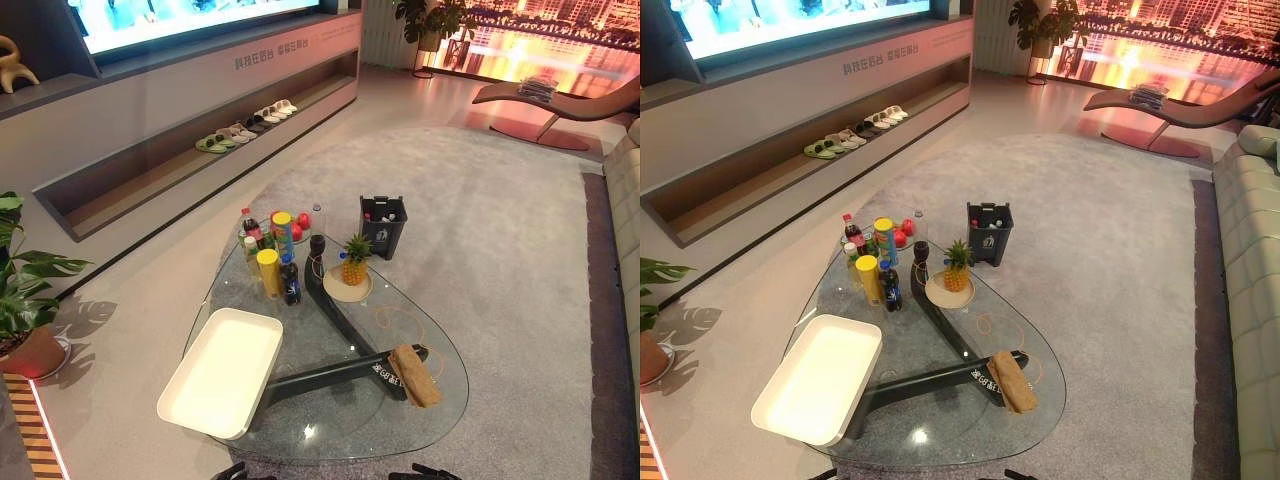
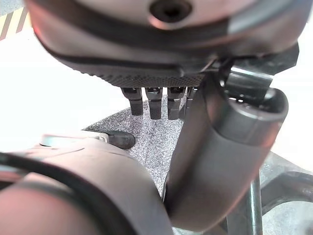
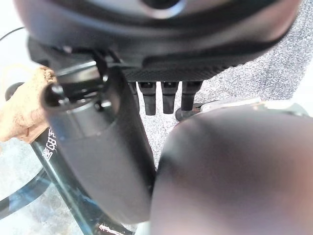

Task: Wipe the table with a cloth and put it in the basket.

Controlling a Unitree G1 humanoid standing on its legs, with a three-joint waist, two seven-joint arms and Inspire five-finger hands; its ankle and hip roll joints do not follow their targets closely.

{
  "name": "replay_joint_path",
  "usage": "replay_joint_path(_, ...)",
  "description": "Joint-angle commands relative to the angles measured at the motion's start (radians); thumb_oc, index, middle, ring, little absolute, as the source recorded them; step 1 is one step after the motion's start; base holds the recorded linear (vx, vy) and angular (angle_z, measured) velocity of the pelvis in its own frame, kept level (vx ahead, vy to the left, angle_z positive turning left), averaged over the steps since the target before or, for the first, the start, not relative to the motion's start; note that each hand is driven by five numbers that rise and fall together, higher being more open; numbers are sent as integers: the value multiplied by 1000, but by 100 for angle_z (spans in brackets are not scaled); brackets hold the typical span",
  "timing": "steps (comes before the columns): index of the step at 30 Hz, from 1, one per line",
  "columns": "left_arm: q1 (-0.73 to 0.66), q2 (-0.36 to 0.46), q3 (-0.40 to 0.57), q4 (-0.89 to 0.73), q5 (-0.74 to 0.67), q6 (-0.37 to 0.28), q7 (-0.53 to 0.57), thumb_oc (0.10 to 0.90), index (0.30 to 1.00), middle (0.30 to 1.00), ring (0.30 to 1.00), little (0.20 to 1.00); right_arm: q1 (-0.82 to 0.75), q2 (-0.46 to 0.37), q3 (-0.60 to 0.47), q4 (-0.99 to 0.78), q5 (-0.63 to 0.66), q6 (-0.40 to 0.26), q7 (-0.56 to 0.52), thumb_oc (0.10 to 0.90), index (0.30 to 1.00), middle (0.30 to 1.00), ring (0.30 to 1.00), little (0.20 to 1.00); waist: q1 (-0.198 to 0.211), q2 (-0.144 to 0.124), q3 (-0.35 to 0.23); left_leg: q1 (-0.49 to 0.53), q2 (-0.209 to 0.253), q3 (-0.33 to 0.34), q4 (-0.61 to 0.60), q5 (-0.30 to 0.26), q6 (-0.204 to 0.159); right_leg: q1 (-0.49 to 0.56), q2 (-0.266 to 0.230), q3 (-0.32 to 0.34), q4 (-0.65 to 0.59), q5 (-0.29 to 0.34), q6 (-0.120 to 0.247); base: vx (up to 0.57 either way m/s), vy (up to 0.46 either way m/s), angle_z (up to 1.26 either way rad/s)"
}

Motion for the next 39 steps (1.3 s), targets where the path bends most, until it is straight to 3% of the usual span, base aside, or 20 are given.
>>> replay_joint_path(1, -88, -47, -27, 37, 44, -23, 12, 800, 900, 900, 900, 900, -36, -4, 32, 40, -40, -46, -49, 800, 900, 900, 900, 900, 15, -7, 31, 4, -38, -14, 0, -72, 17, 7, -41, -70, 4, 12, 63, 0, 0, 0)
replay_joint_path(12, -111, -23, -56, 12, 76, -30, 54, 800, 900, 900, 900, 900, -77, -35, 56, -39, 9, -108, -31, 800, 900, 900, 900, 900, 24, -12, 88, -46, -40, -8, 10, -57, 26, -54, -39, -53, 15, 26, 57, -9, -15, -1)
replay_joint_path(17, -145, 5, -104, -41, 76, -26, 92, 800, 900, 900, 900, 900, -124, -73, 90, -143, 54, -197, -59, 800, 900, 900, 900, 900, 18, -3, 170, -134, -49, -14, 52, -49, 31, -139, -33, -48, 53, 26, 46, -142, -14, -1)
replay_joint_path(27, -144, 39, -136, -112, 55, -23, 134, 800, 900, 900, 900, 900, -192, -160, 81, -444, 55, -337, -195, 800, 900, 900, 900, 900, 6, 13, 262, -226, -67, -32, 92, -37, 27, -231, -22, -62, 122, 5, 28, -50, -10, 1)
replay_joint_path(29, -130, 44, -124, -132, 45, -44, 128, 800, 900, 900, 900, 900, -159, -176, 72, -608, 30, -336, -279, 800, 900, 900, 900, 900, -6, 17, 280, -258, -71, -27, 111, -37, 27, -263, -21, -56, 140, 4, 27, -62, 37, 1)
replay_joint_path(31, -114, 45, -123, -189, 23, -40, 146, 800, 900, 900, 900, 900, -119, -183, 68, -836, -46, -288, -410, 800, 900, 900, 900, 900, -27, 21, 308, -283, -75, -18, 132, -39, 31, -293, -22, -50, 160, 3, 24, -47, 69, -1)
replay_joint_path(32, -111, 45, -122, -197, 20, -39, 150, 800, 900, 900, 900, 900, -112, -182, 67, -854, -67, -309, -435, 800, 900, 900, 900, 900, -31, 22, 313, -288, -75, -16, 137, -40, 32, -299, -22, -49, 165, 2, 24, -49, 59, -2)
replay_joint_path(34, -106, 39, -114, -241, -12, -49, 170, 800, 900, 900, 900, 900, -99, -190, 43, -1054, -126, -243, -550, 800, 900, 900, 900, 900, -47, 24, 349, -330, -79, -6, 171, -44, 37, -340, -22, -36, 190, 2, 21, -69, 57, -4)
replay_joint_path(39, -128, 25, -120, -264, -52, -83, 185, 800, 900, 900, 900, 900, -134, -225, 16, -1189, -242, -252, -761, 800, 900, 900, 900, 900, -60, 36, 411, -412, -89, 4, 234, -51, 39, -420, -20, -19, 236, 2, 14, -49, 53, -14)
